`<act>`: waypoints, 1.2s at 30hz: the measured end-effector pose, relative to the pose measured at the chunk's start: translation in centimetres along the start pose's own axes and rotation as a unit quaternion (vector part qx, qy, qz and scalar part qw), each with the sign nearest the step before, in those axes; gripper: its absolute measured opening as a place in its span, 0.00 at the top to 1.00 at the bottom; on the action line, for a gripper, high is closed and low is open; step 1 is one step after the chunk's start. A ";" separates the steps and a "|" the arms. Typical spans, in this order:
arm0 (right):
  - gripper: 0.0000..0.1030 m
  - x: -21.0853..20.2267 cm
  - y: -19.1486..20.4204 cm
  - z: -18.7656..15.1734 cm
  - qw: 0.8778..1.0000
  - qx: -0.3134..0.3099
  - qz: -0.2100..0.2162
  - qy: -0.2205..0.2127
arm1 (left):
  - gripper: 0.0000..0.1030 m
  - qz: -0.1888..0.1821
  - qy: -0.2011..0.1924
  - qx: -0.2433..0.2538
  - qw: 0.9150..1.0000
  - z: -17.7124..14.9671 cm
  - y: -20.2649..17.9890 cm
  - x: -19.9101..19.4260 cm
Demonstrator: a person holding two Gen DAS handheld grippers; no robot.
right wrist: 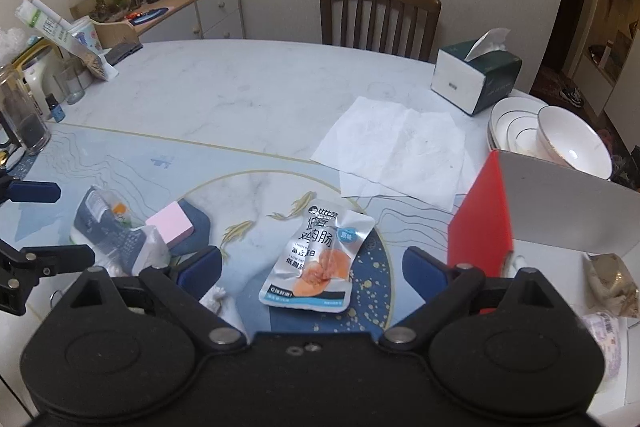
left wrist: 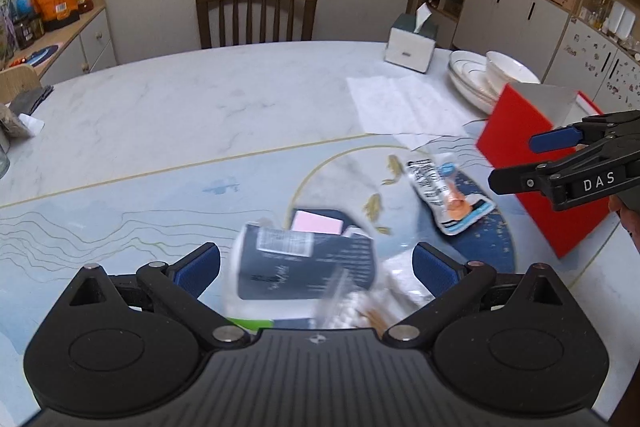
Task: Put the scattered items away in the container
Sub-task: 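Grasp the dark blue packaged bag with the left tool while the right tool grasps the white sausage snack bag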
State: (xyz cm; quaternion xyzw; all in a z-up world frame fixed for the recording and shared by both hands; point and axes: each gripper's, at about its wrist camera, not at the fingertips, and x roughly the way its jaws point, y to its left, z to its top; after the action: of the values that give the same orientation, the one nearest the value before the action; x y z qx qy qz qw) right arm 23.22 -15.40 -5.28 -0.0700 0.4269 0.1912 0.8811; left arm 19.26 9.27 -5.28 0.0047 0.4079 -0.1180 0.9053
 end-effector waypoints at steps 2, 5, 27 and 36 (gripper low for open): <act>0.06 0.8 0.1 0.2 1.000 -0.001 -0.003 0.004 | 0.00 -0.002 0.005 0.002 1.000 0.3 0.5 0.6; 0.06 2.0 0.1 0.5 1.000 0.002 -0.005 0.011 | 0.00 -0.006 0.020 0.010 1.000 0.6 0.9 2.0; 0.06 9.0 -1.1 0.9 0.997 0.027 -0.030 0.060 | 0.00 -0.024 0.070 0.024 0.997 1.0 1.0 5.9; 0.14 9.9 -1.1 0.8 0.997 0.028 -0.030 0.069 | 0.00 -0.020 0.065 0.035 0.997 0.8 0.8 6.2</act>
State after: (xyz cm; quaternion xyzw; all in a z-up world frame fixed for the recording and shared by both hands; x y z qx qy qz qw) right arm 29.83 -13.44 -12.59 -0.0712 0.4896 0.1475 0.8564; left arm 23.99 8.64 -9.37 0.0356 0.4617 -0.1496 0.8736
